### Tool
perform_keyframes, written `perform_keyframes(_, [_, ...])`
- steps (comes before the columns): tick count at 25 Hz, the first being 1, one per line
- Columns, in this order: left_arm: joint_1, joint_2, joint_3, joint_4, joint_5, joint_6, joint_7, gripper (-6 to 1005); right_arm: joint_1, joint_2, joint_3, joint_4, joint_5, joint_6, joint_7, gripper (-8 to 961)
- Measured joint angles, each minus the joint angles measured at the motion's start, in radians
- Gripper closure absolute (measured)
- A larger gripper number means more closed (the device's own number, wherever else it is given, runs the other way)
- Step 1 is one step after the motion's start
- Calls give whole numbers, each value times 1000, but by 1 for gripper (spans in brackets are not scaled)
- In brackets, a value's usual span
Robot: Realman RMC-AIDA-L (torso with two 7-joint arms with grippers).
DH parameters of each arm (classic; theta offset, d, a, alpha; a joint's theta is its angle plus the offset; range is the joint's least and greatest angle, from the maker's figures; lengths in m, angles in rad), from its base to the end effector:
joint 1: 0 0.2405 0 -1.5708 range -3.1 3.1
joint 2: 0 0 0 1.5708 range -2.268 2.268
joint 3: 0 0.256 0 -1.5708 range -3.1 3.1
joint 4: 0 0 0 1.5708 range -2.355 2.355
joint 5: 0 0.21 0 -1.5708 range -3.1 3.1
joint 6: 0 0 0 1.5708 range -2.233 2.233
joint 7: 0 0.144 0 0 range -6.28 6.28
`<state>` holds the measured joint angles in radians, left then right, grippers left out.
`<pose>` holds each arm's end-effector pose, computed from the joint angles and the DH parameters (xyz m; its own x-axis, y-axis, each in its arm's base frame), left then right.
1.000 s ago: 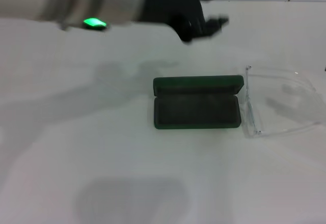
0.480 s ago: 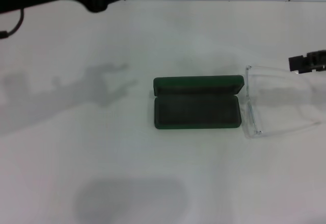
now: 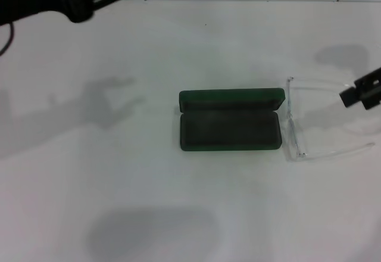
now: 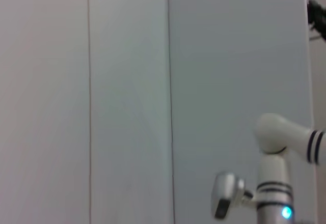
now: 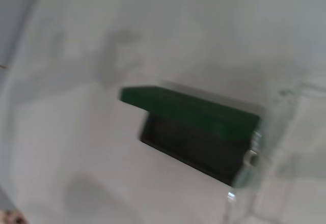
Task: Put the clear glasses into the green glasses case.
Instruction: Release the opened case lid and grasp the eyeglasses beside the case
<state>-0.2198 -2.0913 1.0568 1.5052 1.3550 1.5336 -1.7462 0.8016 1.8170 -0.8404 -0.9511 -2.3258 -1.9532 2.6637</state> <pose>-0.1388 0.2954 0.1078 0.6751 -0.0488 0.7361 0.2517 -0.9227 -0.2921 0.1940 0.3730 0.1154 0.3830 -0.9235 0.0228 -0.9205 -0.3836 -0.0748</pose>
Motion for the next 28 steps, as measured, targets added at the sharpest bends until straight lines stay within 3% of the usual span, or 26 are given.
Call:
perform_keyframes(4, [-6,1,-20,-22,-22,27,2,538,56,8,-88,-6,-101,3,41,250])
perform_keyframes(12, [-23,3,-8,-32,28,29,4,538,131,58,-224,31,-187,114,53,282])
perform_keyframes(21, [-31,2,27,-72,26,39,48,537,156,107,-235,138,-193,235,30,319])
perform_keyframes(28, [-29,2,29,-84,24,52,62,537,157,120,-236,182,-195,296,29,339])
